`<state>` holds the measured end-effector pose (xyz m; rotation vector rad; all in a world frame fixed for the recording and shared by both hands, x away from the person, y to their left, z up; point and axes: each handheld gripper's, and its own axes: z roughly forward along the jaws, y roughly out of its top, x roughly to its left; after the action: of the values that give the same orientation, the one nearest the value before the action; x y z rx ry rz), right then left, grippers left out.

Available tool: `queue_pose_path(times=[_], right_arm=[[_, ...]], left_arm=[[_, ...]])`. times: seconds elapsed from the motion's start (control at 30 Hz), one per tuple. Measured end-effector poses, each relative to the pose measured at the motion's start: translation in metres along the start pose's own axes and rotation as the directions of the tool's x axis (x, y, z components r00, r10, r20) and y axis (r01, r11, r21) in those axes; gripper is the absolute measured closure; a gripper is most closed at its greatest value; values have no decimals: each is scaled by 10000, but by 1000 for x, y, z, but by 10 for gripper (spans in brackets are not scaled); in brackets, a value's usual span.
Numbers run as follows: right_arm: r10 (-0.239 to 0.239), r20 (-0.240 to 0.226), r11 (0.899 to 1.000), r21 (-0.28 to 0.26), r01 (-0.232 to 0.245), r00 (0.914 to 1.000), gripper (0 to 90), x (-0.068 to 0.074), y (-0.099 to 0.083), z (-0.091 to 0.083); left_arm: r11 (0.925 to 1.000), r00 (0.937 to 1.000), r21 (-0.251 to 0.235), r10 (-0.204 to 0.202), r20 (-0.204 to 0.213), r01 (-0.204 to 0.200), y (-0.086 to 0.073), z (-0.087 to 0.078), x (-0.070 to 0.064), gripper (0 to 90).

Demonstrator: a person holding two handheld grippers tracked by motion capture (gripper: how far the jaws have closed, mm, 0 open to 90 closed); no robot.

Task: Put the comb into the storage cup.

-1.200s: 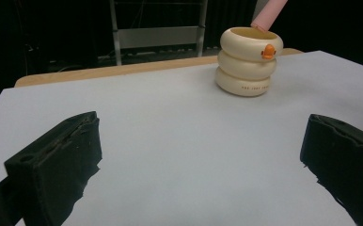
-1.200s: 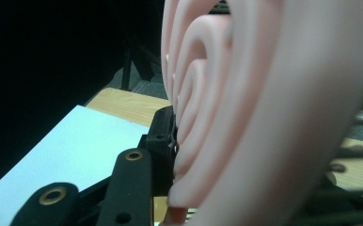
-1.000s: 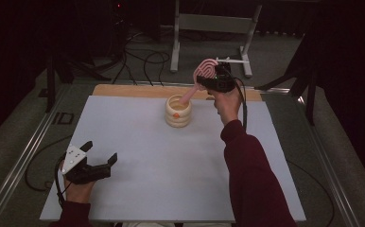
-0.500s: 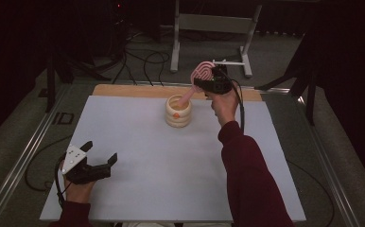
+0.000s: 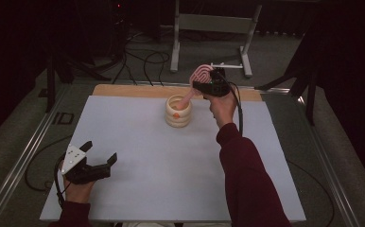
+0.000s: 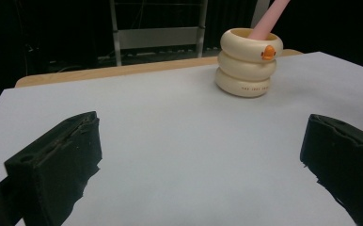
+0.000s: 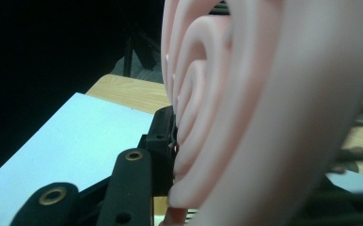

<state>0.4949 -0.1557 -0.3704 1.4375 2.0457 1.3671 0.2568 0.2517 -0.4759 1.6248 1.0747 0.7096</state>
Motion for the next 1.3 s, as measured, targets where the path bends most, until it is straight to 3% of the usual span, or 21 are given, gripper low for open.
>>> queue_pose_path(times=[1.3], right_arm=[[63,-43,9991,409,-61,10000,638,5,-16,22]], left_arm=[[10000,10000,-21,-4,5,4,0,0,0,0]])
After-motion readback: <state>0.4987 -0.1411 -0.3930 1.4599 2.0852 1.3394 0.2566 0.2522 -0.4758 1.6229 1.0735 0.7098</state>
